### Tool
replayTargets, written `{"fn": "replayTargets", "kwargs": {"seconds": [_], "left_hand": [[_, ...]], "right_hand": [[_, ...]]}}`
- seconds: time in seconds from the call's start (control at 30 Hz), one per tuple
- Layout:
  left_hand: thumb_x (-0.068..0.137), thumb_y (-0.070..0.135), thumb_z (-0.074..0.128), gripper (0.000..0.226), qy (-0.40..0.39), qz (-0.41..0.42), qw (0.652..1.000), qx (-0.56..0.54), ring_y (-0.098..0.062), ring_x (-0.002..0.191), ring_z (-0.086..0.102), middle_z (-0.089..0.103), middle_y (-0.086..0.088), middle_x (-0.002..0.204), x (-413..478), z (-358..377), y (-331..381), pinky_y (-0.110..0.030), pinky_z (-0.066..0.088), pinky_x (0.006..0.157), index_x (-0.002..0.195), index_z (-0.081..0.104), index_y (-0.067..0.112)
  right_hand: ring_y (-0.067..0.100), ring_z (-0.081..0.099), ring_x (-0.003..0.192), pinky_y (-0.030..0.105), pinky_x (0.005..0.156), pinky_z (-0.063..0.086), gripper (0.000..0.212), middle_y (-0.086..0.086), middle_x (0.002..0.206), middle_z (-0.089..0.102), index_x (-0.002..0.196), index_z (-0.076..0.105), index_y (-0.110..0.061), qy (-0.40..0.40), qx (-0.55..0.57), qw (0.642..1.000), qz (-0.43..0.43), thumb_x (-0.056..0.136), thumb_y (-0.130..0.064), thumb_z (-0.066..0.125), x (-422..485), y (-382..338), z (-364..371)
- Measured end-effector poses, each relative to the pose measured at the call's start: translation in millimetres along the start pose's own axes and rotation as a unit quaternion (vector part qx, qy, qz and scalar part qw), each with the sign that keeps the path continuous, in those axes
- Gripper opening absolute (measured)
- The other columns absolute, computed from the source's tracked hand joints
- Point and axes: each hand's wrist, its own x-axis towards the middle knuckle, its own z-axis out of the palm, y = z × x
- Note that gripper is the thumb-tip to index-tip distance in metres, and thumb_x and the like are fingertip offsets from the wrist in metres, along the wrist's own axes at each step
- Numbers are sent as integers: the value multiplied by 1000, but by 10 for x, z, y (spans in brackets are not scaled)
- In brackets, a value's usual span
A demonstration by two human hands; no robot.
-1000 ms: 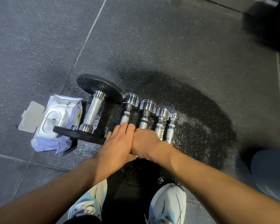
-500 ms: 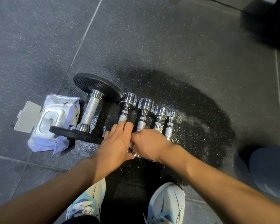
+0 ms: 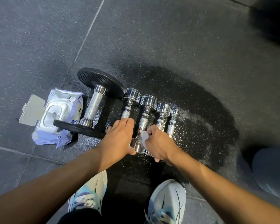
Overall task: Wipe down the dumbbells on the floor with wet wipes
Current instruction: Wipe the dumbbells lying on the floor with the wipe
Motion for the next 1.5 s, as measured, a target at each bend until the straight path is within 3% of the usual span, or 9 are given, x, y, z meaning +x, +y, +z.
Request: {"fn": "replayTargets", "kwargs": {"seconds": [0.13, 0.33, 0.53, 0.7, 0.87, 0.97, 1.1, 1.3, 1.5], "left_hand": [[68, 36, 92, 78, -3, -3, 1000, 1, -17, 113, 41, 42, 3, 121, 1, 0, 1, -41, 42, 101, 123, 40, 20], [68, 36, 92, 79, -1, 2, 1000, 9, -18, 113, 41, 42, 2, 121, -12, 5, 4, -40, 42, 100, 124, 38, 20], [71, 33, 90, 75, -7, 4, 1000, 20, -18, 114, 41, 44, 1, 122, -18, -11, 16, -41, 41, 101, 124, 38, 19], [75, 31, 87, 71, -15, 5, 999, 30, -19, 119, 41, 46, 1, 127, -9, 8, 11, -40, 39, 103, 126, 40, 19], [78, 34, 85, 66, -14, 12, 999, 37, -17, 118, 40, 44, 3, 123, -4, 0, 11, -36, 38, 101, 124, 39, 22], [78, 35, 85, 67, -11, 15, 999, 32, -17, 118, 40, 45, 3, 125, -18, 16, 1, -36, 38, 102, 126, 40, 21], [78, 36, 85, 70, -6, 18, 999, 30, -16, 119, 40, 45, 3, 127, -24, 34, -11, -35, 38, 104, 130, 40, 21], [79, 36, 84, 68, 3, 25, 999, 21, -16, 119, 39, 45, 4, 125, -32, 44, -23, -36, 37, 104, 129, 41, 21], [79, 37, 83, 67, 10, 34, 999, 21, -16, 116, 40, 45, 4, 124, -33, 42, -33, -35, 38, 102, 129, 41, 21]], "right_hand": [[11, 48, 54, 23, 39, 37, 38, 18, 106, 67, 129, 41, -13, -88, 255, 959, 89, 97, 8, 41, 143, -52, -94], [9, 37, 44, 16, 31, 24, 50, 10, 78, 54, 125, 45, -13, -129, 423, 879, 177, 89, 20, 36, 234, 20, -50], [13, 49, 42, 23, 35, 37, 38, 11, 73, 65, 136, 41, 0, -77, 127, 986, 73, 98, -6, 45, 110, -135, -37], [9, 60, 47, 19, 39, 40, 22, 5, 76, 68, 118, 47, -14, 3, -46, 998, -34, 107, -33, 47, -162, -107, -4], [3, 61, 45, 17, 37, 43, 12, 2, 91, 75, 109, 62, -24, 21, 42, 997, -66, 104, -32, 54, -147, -118, -233], [11, 68, 61, 20, 40, 47, 15, -1, 93, 71, 111, 67, -22, 145, 78, 978, -126, 104, -27, 54, -68, -122, -348], [20, 53, 102, 29, 85, 29, 13, -3, 88, 65, 101, 70, -25, 416, -90, 876, -226, 102, -26, 57, 252, -112, -580], [31, 71, 93, 40, 74, 61, 34, 6, 112, 72, 126, 64, -19, 307, -268, 871, -273, 96, -3, 63, 815, -26, -599], [30, 54, 103, 41, 81, 50, 33, 6, 114, 64, 112, 69, -16, 379, -323, 809, -312, 83, -3, 77, 961, -36, -684]]}}
